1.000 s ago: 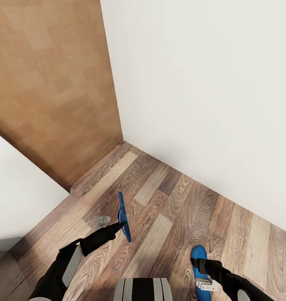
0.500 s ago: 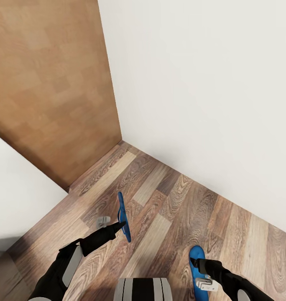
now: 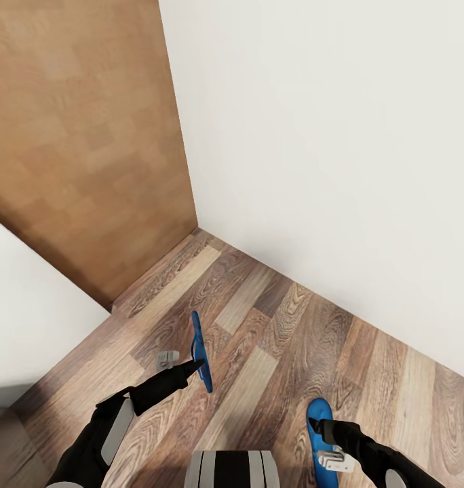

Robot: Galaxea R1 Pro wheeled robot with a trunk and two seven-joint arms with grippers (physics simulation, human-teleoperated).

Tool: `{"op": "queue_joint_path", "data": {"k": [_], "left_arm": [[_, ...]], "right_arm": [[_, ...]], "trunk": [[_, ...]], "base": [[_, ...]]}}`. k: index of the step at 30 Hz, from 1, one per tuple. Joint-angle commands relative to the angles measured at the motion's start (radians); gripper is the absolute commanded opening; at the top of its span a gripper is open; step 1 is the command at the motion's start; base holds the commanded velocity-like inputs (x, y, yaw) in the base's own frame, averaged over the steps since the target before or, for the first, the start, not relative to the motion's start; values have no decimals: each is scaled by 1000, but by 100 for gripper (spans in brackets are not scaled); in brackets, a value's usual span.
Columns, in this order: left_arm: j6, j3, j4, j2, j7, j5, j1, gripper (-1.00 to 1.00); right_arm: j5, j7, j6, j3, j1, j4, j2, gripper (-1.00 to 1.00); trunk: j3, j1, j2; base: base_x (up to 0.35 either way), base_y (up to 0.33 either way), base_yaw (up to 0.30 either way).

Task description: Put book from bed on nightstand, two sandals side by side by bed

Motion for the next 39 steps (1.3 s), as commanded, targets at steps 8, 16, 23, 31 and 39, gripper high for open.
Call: {"op": "queue_joint_path", "data": {"k": [8,16,23,31,39], "left_arm": [[9,3,0,-2,-3,5,0,-100],[9,3,0,-1,-3,5,0,-100],[9,3,0,-1,-3,5,0,-100],[9,3,0,-1,-4,5,0,-100],[9,4,0,-1,-4,5,0,-100]], "right_arm": [[11,-4,-2,2,0,-1,-1,100],[11,-4,-2,2,0,-1,-1,100],[11,-4,-2,2,0,-1,-1,100],[11,-4,-2,2,0,0,-1,100],[11,-4,-2,2,0,-1,-1,100]], "trunk": [[-1,0,0],[-1,0,0],[-1,0,0],[-1,0,0],[-1,0,0]], "base": [[0,-154,0],[0,-32,0],[0,-1,0],[58,0,0],[101,0,0]]}}
